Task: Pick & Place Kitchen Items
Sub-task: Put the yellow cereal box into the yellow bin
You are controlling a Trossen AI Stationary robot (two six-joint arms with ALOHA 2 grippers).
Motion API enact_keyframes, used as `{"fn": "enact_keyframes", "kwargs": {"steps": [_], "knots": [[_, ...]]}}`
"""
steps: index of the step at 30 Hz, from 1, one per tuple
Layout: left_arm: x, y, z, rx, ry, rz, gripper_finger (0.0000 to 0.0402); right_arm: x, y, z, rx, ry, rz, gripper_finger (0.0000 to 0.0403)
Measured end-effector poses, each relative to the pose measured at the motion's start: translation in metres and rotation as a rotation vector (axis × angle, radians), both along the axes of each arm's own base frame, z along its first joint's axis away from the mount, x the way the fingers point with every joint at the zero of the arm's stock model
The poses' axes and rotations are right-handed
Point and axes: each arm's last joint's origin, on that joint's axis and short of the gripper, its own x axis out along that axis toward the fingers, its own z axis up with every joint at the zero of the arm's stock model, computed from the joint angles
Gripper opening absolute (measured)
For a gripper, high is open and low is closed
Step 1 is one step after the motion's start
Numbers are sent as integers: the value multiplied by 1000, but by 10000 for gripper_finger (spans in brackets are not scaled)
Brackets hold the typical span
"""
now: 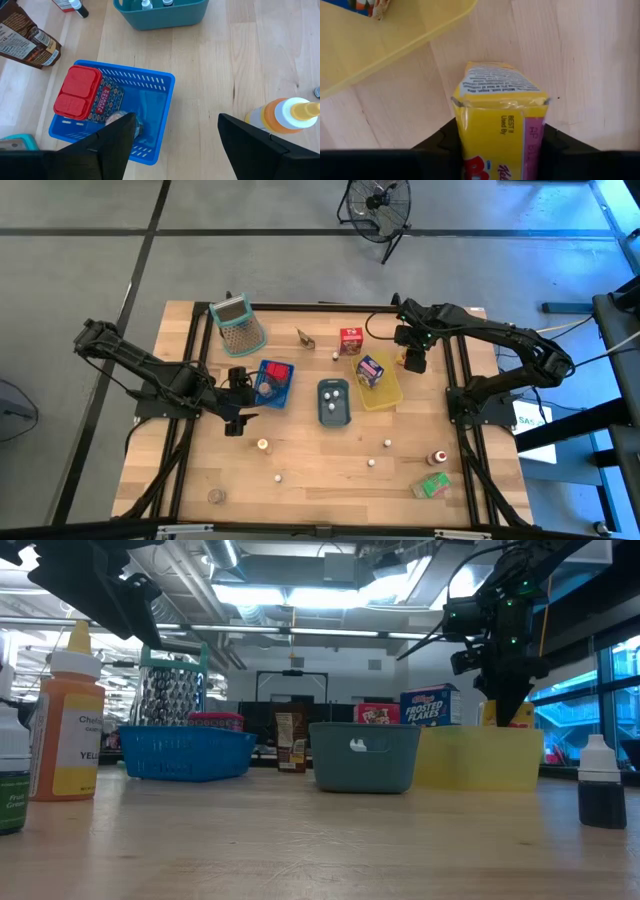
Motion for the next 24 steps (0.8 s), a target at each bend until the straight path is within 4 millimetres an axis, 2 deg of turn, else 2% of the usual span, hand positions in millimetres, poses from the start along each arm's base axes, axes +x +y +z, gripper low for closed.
{"fn": "enact_keyframes", "kwargs": {"steps": [6,10,17,24], "knots": [[0,0,0,0,0,0,279,-1,1,0,5,5,-10,136],[0,0,0,0,0,0,279,-2,2,7,8,3,-27,136],[0,0,0,0,0,0,279,-6,10,38,6,-14,-51,135],[0,0,0,-4,-1,5,279,-11,34,78,56,-58,-32,135]]}}
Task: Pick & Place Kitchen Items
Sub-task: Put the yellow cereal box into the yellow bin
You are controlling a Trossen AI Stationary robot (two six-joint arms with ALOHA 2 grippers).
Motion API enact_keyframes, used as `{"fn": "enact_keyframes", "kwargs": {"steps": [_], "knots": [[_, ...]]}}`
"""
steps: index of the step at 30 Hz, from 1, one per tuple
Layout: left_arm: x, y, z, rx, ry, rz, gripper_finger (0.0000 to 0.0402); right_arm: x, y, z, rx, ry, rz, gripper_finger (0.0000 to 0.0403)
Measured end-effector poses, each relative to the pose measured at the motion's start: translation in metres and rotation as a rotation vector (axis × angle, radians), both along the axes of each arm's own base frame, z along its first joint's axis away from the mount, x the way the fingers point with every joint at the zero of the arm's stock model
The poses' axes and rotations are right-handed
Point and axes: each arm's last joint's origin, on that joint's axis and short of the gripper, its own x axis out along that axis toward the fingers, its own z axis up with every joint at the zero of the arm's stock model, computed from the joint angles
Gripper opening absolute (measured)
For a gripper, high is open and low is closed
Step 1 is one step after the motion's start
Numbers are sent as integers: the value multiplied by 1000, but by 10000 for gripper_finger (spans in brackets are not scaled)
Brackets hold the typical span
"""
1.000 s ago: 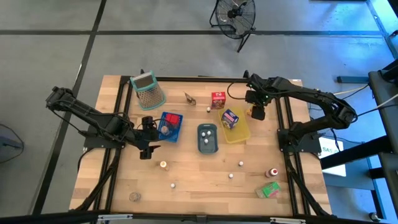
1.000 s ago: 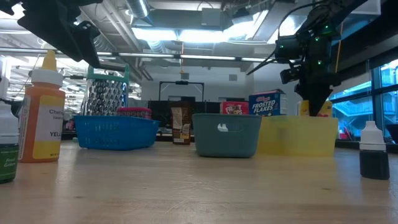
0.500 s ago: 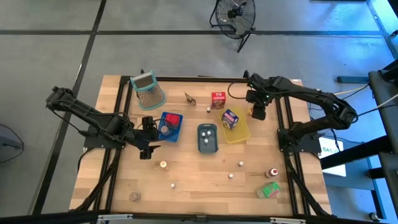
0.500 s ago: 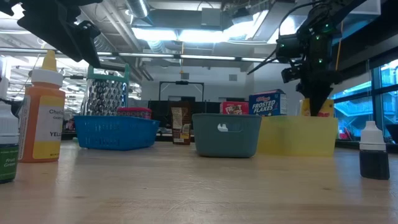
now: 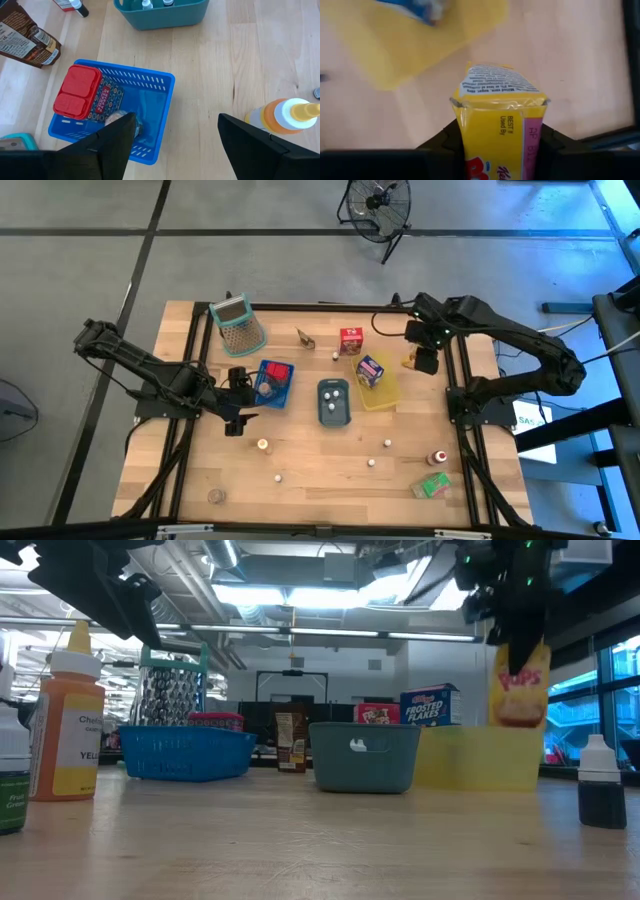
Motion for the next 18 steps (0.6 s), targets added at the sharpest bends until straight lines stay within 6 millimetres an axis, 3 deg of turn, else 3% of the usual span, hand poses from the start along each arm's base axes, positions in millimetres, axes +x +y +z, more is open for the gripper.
{"fn": "enact_keyframes", "kwargs": {"steps": [8,18], "knots": [[0,0,0,-11,-3,14,279,-2,35,30,108,-104,69,135],[0,0,0,-12,-3,16,279,20,71,36,113,-224,199,135]]}}
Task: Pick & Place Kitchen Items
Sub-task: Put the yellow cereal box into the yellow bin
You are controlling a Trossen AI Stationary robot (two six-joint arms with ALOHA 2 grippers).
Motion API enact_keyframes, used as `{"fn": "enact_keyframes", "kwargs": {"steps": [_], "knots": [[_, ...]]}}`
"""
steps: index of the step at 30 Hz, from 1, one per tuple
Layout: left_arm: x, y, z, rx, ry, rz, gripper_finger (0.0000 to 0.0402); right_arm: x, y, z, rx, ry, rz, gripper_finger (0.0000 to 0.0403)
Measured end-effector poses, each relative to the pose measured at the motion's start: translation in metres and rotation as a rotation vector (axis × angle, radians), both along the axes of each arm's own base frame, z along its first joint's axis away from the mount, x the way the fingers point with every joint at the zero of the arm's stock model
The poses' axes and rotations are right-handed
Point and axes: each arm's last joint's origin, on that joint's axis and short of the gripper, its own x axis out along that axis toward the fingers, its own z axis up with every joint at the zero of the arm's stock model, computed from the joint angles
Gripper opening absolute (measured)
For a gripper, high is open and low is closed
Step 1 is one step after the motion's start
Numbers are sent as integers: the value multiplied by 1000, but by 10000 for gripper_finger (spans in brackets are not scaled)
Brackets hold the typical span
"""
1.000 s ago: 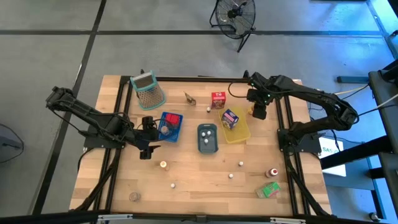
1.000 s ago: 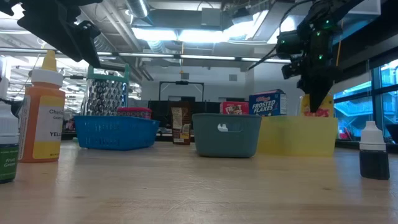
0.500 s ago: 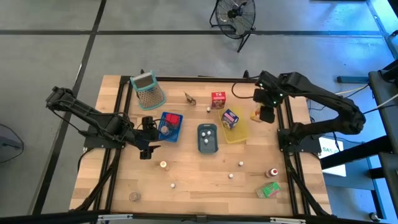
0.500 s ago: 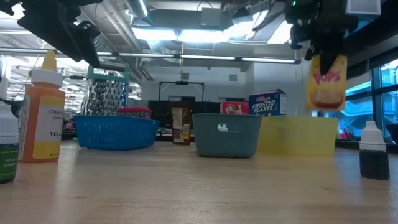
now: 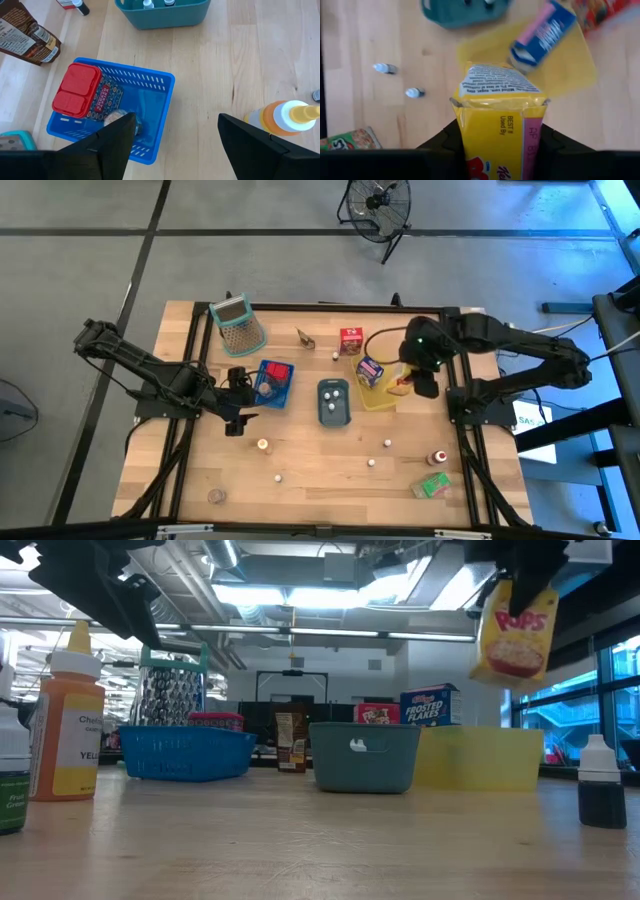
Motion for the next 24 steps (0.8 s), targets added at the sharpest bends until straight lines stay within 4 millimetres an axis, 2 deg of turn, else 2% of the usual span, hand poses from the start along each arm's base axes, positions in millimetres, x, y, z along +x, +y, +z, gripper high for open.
{"fn": "enact_keyframes", "kwargs": {"steps": [10,15,24], "knots": [[0,0,0,0,0,0,279,23,30,2,15,-127,98,135],[0,0,0,-3,-1,3,279,39,36,-12,7,-63,117,135],[0,0,0,-6,-1,7,279,62,34,-36,-34,40,105,135]]}}
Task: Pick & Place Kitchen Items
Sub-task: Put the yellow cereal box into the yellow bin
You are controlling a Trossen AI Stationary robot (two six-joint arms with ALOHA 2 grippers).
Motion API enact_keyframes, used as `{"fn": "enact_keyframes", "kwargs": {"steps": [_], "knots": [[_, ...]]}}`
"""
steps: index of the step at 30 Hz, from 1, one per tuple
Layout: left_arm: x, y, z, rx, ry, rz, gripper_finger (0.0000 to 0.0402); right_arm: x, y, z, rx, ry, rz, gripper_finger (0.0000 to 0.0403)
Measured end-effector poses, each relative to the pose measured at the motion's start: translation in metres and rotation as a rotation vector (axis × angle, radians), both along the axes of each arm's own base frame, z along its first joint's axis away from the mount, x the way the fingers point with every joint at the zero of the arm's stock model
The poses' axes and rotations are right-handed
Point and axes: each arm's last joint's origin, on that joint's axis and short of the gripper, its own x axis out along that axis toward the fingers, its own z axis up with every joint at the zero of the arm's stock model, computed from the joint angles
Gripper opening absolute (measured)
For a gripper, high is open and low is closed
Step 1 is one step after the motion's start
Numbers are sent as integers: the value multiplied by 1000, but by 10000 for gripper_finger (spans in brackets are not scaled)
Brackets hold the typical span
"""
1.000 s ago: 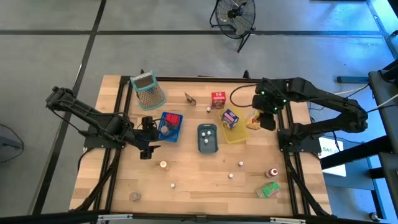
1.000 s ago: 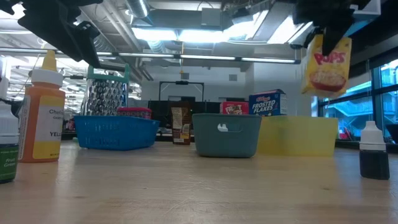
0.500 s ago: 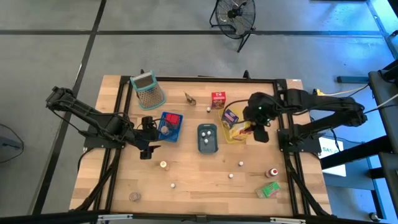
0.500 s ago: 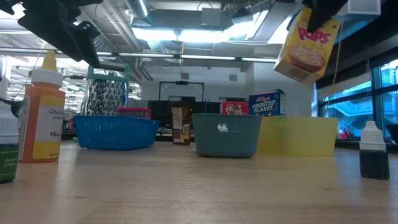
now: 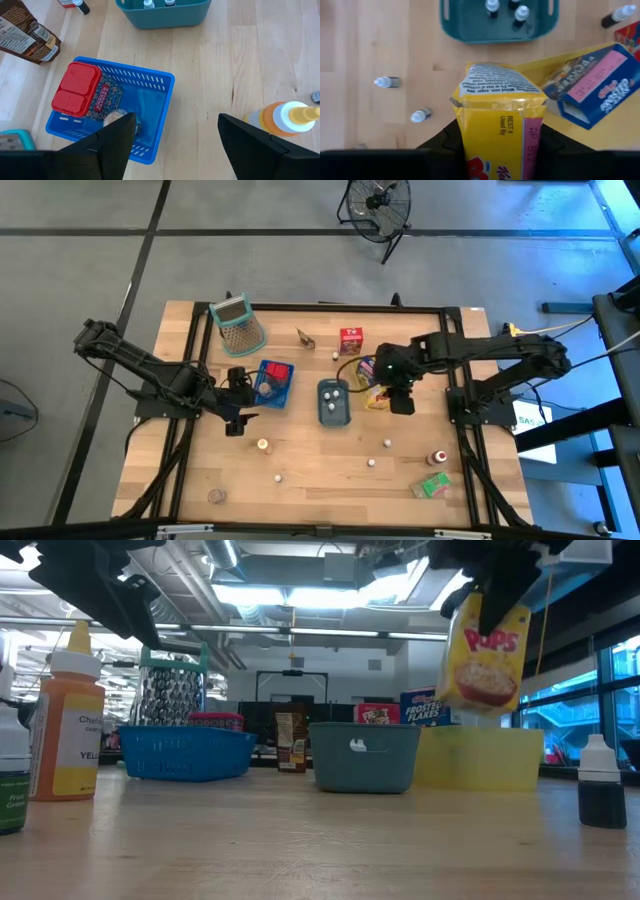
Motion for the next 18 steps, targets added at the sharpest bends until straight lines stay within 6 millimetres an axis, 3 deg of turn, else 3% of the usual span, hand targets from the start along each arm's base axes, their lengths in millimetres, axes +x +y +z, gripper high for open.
{"fn": "enact_keyframes", "kwargs": {"steps": [18], "knots": [[0,0,0,0,1,-2,279,11,-14,-15,-121,59,-29,135]]}}
